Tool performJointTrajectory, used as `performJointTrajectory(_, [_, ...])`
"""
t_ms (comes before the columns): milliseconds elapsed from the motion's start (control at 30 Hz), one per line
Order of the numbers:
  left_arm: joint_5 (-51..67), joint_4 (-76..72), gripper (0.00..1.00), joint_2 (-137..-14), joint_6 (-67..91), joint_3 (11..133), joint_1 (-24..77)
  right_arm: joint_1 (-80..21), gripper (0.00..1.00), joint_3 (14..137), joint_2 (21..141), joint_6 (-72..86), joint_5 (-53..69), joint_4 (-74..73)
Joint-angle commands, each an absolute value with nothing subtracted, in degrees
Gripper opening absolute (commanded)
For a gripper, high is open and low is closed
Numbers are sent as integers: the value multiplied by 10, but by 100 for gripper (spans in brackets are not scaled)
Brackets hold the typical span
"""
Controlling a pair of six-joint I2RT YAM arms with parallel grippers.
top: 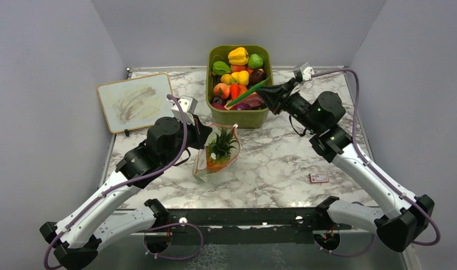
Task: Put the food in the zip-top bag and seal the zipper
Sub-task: Place the fake vegetable in the zipper food storage bag.
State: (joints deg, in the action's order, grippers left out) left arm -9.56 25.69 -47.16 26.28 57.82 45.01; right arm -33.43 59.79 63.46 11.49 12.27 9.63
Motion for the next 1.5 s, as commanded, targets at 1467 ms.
performJointTrajectory(1467, [-94, 164, 0, -498, 318, 581, 449, -459, 1, 487, 595, 226, 277, 214])
